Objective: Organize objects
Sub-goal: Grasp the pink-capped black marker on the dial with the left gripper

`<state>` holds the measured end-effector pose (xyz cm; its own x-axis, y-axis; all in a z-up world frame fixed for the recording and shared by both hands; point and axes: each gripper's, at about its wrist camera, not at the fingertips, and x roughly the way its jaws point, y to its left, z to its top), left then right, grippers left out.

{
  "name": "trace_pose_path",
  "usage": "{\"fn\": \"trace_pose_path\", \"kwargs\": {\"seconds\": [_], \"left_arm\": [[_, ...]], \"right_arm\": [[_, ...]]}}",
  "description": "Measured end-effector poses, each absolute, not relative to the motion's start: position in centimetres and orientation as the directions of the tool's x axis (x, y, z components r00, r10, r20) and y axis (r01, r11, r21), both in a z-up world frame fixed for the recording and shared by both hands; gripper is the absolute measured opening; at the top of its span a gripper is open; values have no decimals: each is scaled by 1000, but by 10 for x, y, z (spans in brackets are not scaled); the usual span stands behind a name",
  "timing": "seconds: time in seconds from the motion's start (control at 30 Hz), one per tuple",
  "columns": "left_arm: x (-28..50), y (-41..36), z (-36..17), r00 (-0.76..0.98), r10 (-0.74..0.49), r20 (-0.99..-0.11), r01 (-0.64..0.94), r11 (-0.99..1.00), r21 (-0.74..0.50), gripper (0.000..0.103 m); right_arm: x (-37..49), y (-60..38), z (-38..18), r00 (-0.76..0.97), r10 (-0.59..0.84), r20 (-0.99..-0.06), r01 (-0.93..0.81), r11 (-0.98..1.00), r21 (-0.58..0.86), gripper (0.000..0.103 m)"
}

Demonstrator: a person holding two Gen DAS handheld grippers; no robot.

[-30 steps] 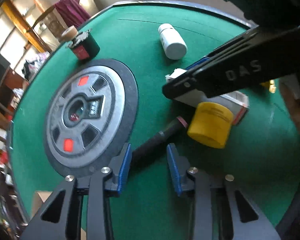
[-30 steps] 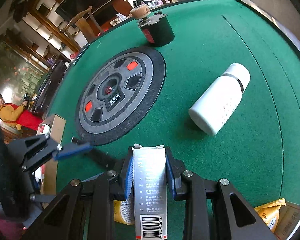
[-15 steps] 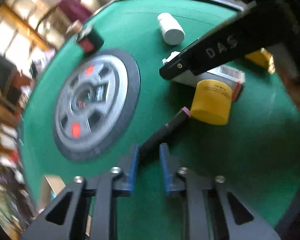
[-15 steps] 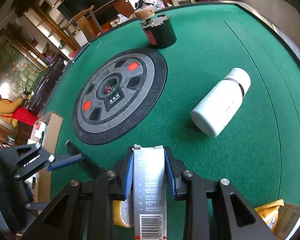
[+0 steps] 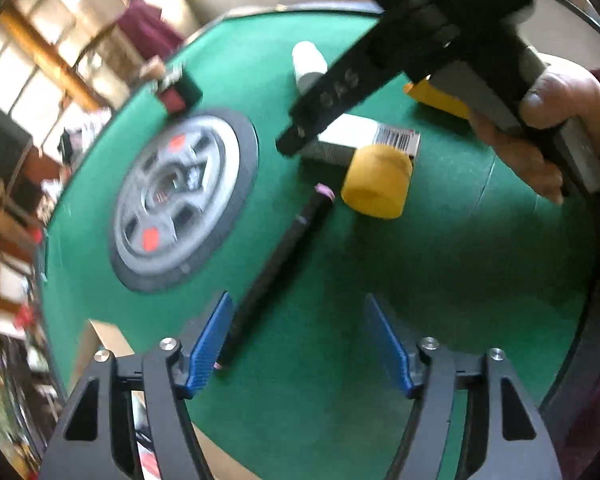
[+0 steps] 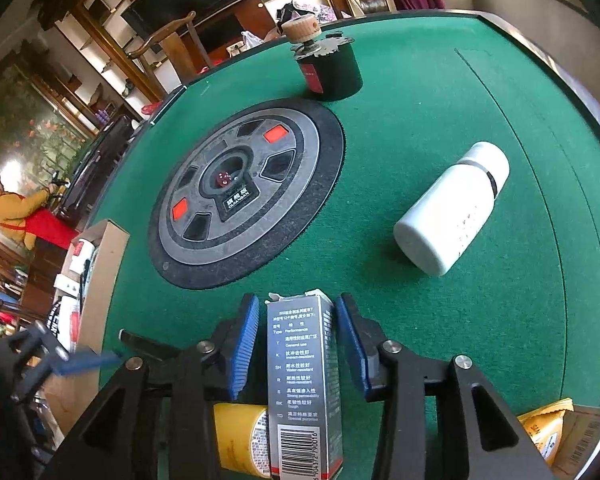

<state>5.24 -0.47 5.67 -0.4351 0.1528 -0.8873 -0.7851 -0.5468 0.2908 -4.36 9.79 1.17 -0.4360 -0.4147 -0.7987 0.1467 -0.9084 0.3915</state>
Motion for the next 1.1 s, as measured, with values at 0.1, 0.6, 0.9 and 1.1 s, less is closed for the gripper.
{"fn": "trace_pose_path", "kwargs": {"seconds": [0.1, 0.6, 0.9, 1.1], "left_arm": [[31, -5, 47, -449, 132, -884, -789, -523, 323, 70], [28, -7, 31, -227, 228, -947, -658, -752, -23, 15], [48, 11, 21, -567, 87, -819, -523, -806, 276, 64], [50, -11, 19, -478, 247, -843, -499, -866, 29, 15]], "right_arm": [[-44, 98, 12, -433, -422, -797, 144, -905, 401, 46], [-42, 96, 13, -433, -416, -800, 152, -908, 390, 50], [-38, 86, 15, -439, -365, -821, 168, -931, 324, 50], [-34, 78, 15, -452, -313, -835, 196, -948, 249, 51]]}}
